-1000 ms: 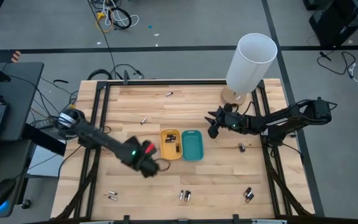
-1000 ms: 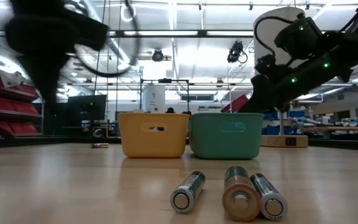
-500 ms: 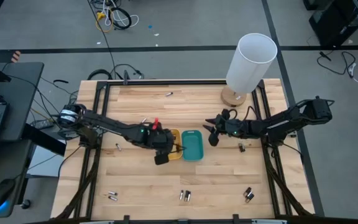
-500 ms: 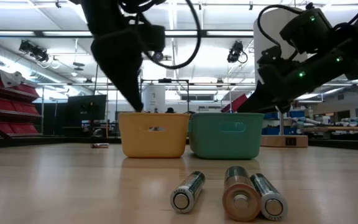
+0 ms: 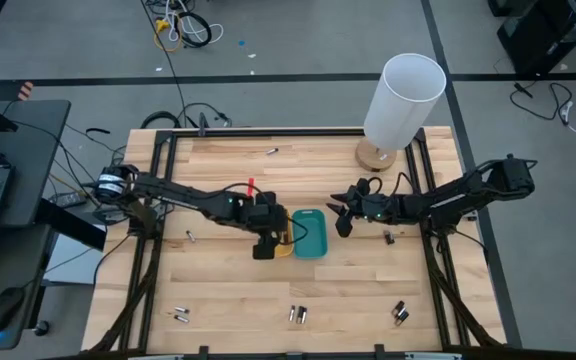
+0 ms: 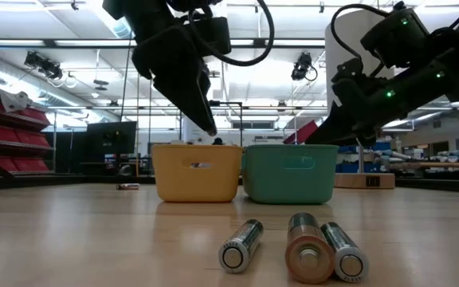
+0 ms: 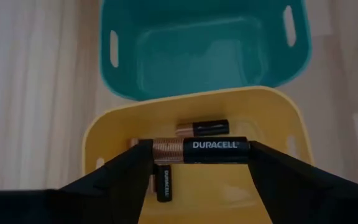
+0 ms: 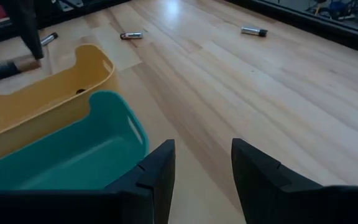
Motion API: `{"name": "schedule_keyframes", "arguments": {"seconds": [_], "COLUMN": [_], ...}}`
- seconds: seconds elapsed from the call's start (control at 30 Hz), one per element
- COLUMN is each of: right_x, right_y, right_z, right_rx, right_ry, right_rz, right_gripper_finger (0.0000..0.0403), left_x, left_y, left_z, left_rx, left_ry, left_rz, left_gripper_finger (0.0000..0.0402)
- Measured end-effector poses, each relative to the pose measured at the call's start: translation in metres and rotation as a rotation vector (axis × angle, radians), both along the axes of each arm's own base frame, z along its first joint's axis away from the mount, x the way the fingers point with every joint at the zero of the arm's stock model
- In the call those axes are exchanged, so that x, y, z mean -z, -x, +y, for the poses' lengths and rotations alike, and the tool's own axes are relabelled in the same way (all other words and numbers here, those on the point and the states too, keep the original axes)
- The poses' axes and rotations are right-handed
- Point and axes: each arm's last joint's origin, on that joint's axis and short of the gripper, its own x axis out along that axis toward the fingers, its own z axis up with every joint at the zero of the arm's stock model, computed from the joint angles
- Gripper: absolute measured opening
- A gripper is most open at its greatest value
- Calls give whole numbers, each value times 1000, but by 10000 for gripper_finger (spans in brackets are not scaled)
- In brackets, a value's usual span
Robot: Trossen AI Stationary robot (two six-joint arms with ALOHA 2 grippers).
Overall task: Sort batteries
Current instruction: Put the black battery into the yellow bin
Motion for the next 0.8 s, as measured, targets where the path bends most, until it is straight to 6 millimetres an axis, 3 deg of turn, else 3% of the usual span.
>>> {"name": "schedule_keyframes", "arguments": {"seconds": [0.3, 0.8], "right_x": [0, 9], "right_y": [1, 8], "right_z": [-11, -14], "right_rx": [68, 137], "right_ry": [19, 33], "right_rz": [2, 115], "right_gripper_finger": [145, 144], "left_x": [0, -16], "left_y": [-1, -21], "left_z": [13, 38], "left_rx": [78, 159], "left_ry": [-1, -27], "left_rz": [13, -249], "left_gripper_finger": [320, 312]}}
